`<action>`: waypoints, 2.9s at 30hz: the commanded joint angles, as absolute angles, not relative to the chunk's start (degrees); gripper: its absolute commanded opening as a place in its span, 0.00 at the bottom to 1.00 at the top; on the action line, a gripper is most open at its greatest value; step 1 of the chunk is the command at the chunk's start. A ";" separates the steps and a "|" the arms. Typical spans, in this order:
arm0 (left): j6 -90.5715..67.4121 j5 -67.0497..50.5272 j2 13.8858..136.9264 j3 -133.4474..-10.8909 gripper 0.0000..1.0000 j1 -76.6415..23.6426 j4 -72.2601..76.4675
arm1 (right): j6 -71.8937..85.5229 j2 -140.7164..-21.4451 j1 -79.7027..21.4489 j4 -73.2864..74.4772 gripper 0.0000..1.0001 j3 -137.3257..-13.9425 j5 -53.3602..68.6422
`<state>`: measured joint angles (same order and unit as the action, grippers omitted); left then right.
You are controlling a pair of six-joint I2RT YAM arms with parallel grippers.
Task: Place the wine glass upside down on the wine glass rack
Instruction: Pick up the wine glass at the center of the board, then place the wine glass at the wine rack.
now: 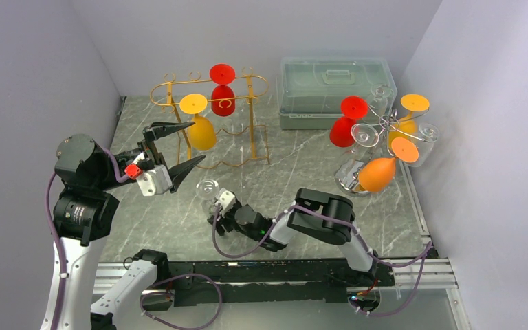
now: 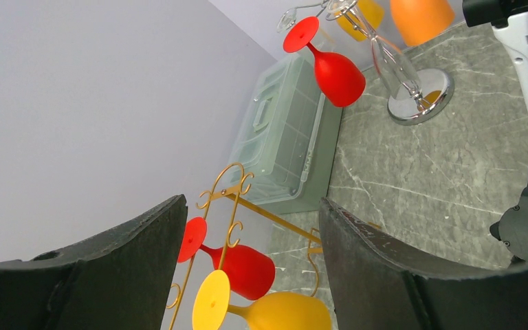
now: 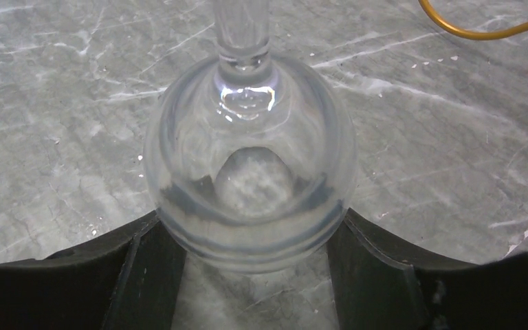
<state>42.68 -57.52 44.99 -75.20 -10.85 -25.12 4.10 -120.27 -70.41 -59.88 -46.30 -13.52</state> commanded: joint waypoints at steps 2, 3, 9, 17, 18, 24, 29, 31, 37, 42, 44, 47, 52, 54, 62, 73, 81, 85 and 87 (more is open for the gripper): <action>43.27 -57.93 44.91 -75.21 0.75 -10.81 -24.70 | 3.02 -116.91 -70.14 -66.12 0.62 -43.80 -16.24; 43.27 -57.93 44.91 -75.21 0.75 -10.81 -24.70 | 2.16 -115.73 -70.18 -66.39 0.61 -43.03 -16.33; 43.27 -57.93 44.91 -75.21 0.75 -10.81 -24.70 | -1.87 -104.74 -70.06 -63.38 0.55 -38.43 -16.34; 43.27 -57.93 44.91 -75.21 0.75 -10.81 -24.70 | -1.36 -88.94 -63.53 -46.69 0.51 -41.19 -7.81; 43.27 -57.93 44.91 -75.21 0.75 -10.81 -24.70 | -0.61 -87.96 -61.74 -43.95 0.51 -42.64 -5.27; 43.27 -57.93 44.91 -75.21 0.75 -10.81 -24.70 | -2.26 -87.71 -55.72 -27.81 0.45 -54.47 6.25; 43.27 -57.93 44.91 -75.21 0.75 -10.81 -24.70 | -2.53 -88.39 -53.11 -23.06 0.45 -59.29 9.75; 43.27 -57.93 44.91 -75.21 0.75 -10.81 -24.70 | -2.75 -89.19 -52.26 -21.13 0.45 -61.67 11.10; 43.27 -57.93 44.91 -75.21 0.75 -10.81 -24.70 | -1.82 -93.32 -49.34 -14.73 0.43 -68.84 15.04; 43.27 -57.93 44.91 -75.21 0.75 -10.81 -24.70 | -1.01 -94.89 -46.70 -12.81 0.43 -71.65 16.10; 43.27 -57.93 44.91 -75.21 0.75 -10.81 -24.70 | -0.90 -95.29 -45.85 -12.91 0.43 -72.26 16.46; 43.27 -57.93 44.91 -75.21 0.75 -10.81 -24.70 | -0.59 -96.31 -44.88 -12.88 0.43 -73.40 17.00; 43.27 -57.93 44.91 -75.21 0.75 -10.81 -24.70 | -0.20 -97.63 -43.90 -12.72 0.43 -75.06 17.47; 43.27 -57.93 44.91 -75.21 0.75 -10.81 -24.70 | -0.09 -98.08 -43.47 -12.62 0.43 -75.71 17.68; 43.27 -57.93 44.91 -75.21 0.75 -10.81 -24.70 | -0.09 -100.37 -42.04 -10.65 0.42 -79.20 18.44; 43.27 -57.93 44.91 -75.21 0.75 -10.81 -24.70 | -0.09 -103.06 -40.97 -8.23 0.42 -81.74 18.72; 43.27 -57.93 44.91 -75.21 0.75 -10.81 -24.70 | 2.59 -104.60 -40.06 -8.75 0.43 -82.04 17.91; 43.27 -57.93 44.91 -75.21 0.75 -10.81 -24.70 | 3.81 -104.79 -39.77 -10.10 0.44 -81.52 18.58; 43.27 -57.93 44.91 -75.21 0.75 -10.81 -24.70 | 3.33 -103.93 -39.79 -10.69 0.43 -80.85 18.74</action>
<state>42.70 -57.52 44.99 -75.20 -10.83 -25.12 1.58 -104.97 -40.73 -6.46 -78.83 18.35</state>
